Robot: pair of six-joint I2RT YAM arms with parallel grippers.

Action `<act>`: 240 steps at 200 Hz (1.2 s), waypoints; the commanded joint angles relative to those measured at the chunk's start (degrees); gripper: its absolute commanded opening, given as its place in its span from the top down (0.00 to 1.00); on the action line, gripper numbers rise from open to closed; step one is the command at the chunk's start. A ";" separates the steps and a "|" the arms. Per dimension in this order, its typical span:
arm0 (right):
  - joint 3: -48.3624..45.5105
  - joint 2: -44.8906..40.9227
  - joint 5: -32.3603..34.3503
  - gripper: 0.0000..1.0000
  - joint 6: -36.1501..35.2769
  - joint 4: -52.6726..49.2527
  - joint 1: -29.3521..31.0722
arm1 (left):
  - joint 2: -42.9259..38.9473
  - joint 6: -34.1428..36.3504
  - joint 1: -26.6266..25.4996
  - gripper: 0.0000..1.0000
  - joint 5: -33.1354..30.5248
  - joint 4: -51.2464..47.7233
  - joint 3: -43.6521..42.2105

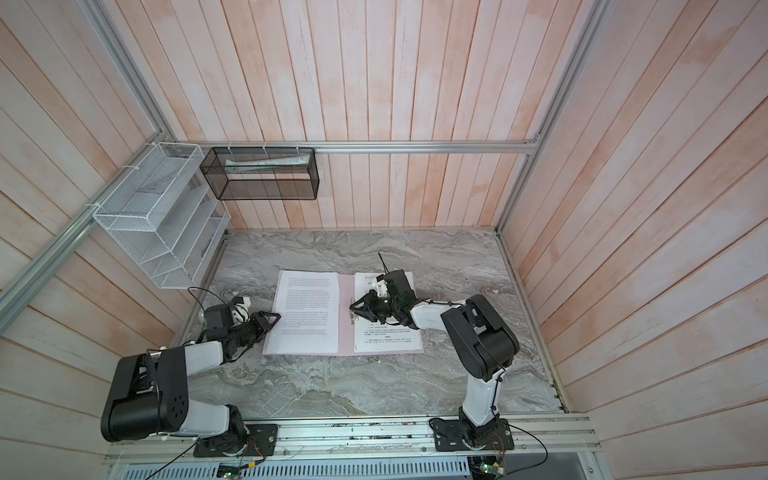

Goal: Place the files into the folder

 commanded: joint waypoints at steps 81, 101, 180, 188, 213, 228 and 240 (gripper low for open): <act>0.46 1.70 -0.69 0.78 0.45 -0.73 -0.13 | -11.00 -3.94 -0.52 0.58 1.16 -1.12 -5.76; 0.54 2.41 -0.95 0.80 1.09 0.18 -0.09 | -11.29 -3.61 -1.68 0.61 0.74 -1.70 -5.45; 0.24 3.49 -1.25 0.85 2.57 1.20 -0.21 | -9.57 -2.45 -4.59 0.65 -1.03 -2.46 -3.96; 0.20 3.42 -1.25 0.85 2.57 1.20 -0.18 | -9.49 -2.45 -4.65 0.65 -1.03 -2.45 -3.94; 0.01 3.32 -1.19 0.85 2.58 1.11 -0.27 | -9.24 -2.45 -4.69 0.66 -1.12 -2.37 -3.90; 0.04 3.31 -1.18 0.85 2.52 0.93 -0.35 | -9.22 -2.43 -4.66 0.67 -1.18 -2.26 -3.87; 0.19 3.40 -1.31 0.86 2.50 0.93 -0.48 | -9.21 -2.36 -4.69 0.67 -1.21 -2.36 -3.87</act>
